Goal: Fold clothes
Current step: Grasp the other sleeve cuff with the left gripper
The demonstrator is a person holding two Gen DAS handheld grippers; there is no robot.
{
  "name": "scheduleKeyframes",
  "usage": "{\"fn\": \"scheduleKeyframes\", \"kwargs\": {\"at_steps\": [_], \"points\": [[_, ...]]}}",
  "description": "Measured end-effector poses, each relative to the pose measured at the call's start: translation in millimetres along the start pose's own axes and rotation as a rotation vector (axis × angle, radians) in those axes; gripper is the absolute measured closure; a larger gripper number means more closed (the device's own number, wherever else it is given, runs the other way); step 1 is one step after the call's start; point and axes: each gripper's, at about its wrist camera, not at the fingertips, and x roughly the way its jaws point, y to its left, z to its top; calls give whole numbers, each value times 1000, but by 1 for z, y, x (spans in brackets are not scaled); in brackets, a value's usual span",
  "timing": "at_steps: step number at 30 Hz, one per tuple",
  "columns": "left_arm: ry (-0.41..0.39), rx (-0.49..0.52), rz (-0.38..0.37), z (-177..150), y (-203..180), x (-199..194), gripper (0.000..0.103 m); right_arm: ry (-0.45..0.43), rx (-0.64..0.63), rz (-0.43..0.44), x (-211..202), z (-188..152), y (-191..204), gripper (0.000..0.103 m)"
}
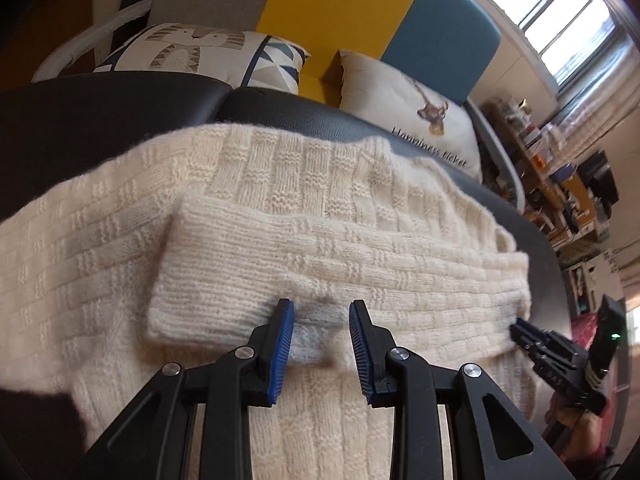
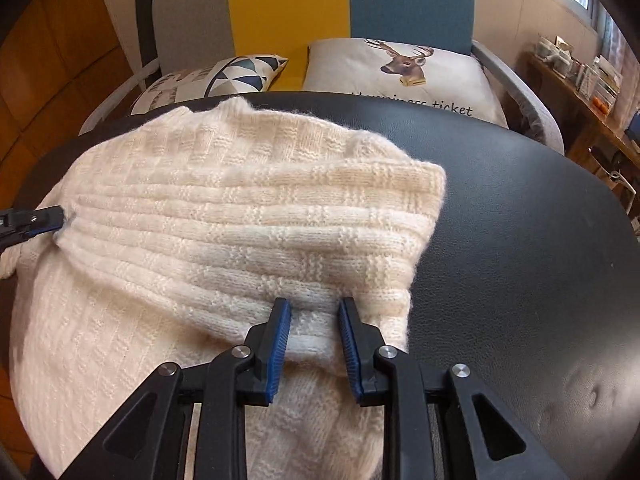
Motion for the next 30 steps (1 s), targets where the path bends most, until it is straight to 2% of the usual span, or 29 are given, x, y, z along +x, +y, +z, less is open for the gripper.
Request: {"fn": "scheduleKeyframes", "kwargs": {"at_steps": [1, 3, 5, 7, 10, 12, 14, 16, 18, 21, 22, 26, 28, 30], "points": [[-13, -19, -17, -2, 3, -8, 73, -21, 4, 2, -9, 0, 5, 77], [-23, -96, -81, -6, 20, -26, 72, -81, 0, 67, -27, 0, 16, 77], [-22, -186, -147, -11, 42, -42, 71, -102, 12, 155, -35, -2, 33, 77], [-28, -277, -217, -20, 68, -60, 71, -106, 13, 200, -35, -6, 51, 77], [-66, -418, -248, -36, 116, -92, 71, -98, -3, 188, -25, -7, 75, 77], [-112, -496, -228, -49, 151, -118, 71, -105, 16, 178, -18, 2, 82, 77], [-151, -546, -173, -66, 183, -144, 71, -107, 36, 172, -10, 15, 89, 77], [-189, -601, -117, -82, 215, -168, 71, -72, 40, 148, 3, 27, 101, 77], [-230, -669, -69, -99, 247, -190, 71, -15, 23, 98, 22, 33, 114, 77], [-288, -774, 6, -123, 297, -219, 71, -23, 2, 44, 30, 33, 126, 76], [-308, -817, 11, -130, 316, -229, 71, -25, 4, 43, 30, 32, 126, 75], [-397, -1047, -80, -158, 387, -255, 69, -31, 11, 39, 29, 31, 125, 75], [-414, -1159, -95, -169, 415, -259, 68, -35, 15, 37, 29, 31, 125, 75], [-409, -1216, -109, -173, 434, -255, 67, -38, 18, 35, 29, 30, 125, 75]]}}
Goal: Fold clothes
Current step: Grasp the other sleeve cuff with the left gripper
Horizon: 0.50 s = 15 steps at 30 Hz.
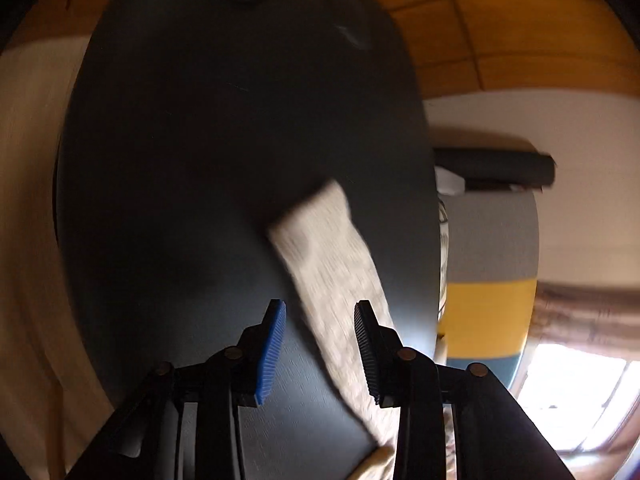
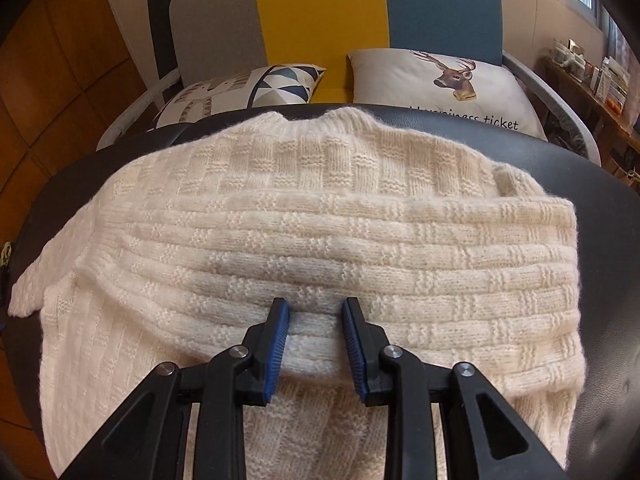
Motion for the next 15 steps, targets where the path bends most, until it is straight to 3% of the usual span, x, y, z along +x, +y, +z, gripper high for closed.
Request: {"fn": "scheduleKeyframes", "kwargs": {"at_steps": [8, 15], "points": [[-13, -69, -30, 20, 7, 25, 67, -5, 2, -15, 0, -1, 1, 74], [-48, -94, -1, 21, 2, 35, 68, 2, 7, -26, 0, 0, 4, 74]]}}
